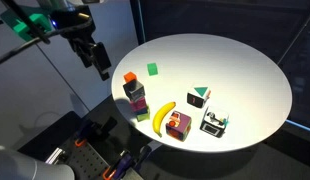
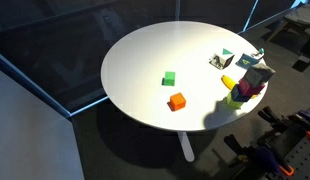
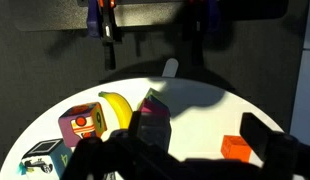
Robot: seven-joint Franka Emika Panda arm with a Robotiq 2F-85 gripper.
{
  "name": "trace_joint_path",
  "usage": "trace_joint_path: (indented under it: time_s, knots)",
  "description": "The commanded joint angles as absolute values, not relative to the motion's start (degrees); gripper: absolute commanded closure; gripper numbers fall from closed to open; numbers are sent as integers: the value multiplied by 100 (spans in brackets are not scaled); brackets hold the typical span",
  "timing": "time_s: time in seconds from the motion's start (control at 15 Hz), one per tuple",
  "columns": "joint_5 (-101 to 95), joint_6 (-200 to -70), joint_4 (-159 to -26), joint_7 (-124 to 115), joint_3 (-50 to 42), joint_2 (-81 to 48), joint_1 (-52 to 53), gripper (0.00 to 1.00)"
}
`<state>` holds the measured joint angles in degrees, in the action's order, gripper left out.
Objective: Put the furthest toy foam on the closest toy foam
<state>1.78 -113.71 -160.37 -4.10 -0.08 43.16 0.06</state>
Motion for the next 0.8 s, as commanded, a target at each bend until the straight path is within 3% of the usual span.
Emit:
trace_joint_path:
  time_s: [0.0, 0.73]
  knots:
    - [198, -11358, -16028, -390, 20, 4316, -26, 0]
    - [187, -11845, -15803, -539, 48, 4108, -108, 0]
